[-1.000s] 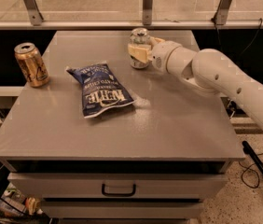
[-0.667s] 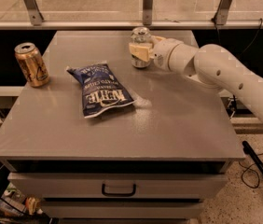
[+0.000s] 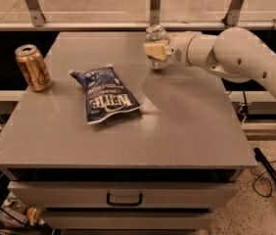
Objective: Knock 7up can over
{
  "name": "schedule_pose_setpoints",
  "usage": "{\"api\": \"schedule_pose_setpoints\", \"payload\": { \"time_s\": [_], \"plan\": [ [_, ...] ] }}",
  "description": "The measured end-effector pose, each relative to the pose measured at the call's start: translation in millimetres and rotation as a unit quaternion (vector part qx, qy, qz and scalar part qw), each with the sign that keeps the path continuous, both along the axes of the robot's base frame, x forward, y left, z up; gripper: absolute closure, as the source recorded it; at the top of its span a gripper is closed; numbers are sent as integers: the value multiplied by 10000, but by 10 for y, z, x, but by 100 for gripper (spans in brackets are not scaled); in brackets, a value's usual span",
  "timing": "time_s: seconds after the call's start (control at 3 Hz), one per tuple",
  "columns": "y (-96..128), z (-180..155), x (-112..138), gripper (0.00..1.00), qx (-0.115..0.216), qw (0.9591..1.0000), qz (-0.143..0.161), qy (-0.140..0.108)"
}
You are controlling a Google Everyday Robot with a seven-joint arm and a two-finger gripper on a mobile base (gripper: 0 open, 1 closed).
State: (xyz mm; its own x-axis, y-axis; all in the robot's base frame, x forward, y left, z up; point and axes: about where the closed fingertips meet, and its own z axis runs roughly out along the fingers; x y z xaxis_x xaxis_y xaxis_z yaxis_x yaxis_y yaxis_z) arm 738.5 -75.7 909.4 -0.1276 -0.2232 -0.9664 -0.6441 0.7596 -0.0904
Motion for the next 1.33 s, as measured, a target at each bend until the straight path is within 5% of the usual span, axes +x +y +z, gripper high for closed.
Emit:
{"api": "schedule_pose_setpoints", "payload": {
  "time_s": [0.33,0.67,1.33],
  "plan": [
    [-167,30,-82,100,-554,9981,-134,232],
    [-307,74,-141,100,-1171,9918,-284,436],
    [-326,90,-127,100,-2384,9680,-282,731]
  ]
}}
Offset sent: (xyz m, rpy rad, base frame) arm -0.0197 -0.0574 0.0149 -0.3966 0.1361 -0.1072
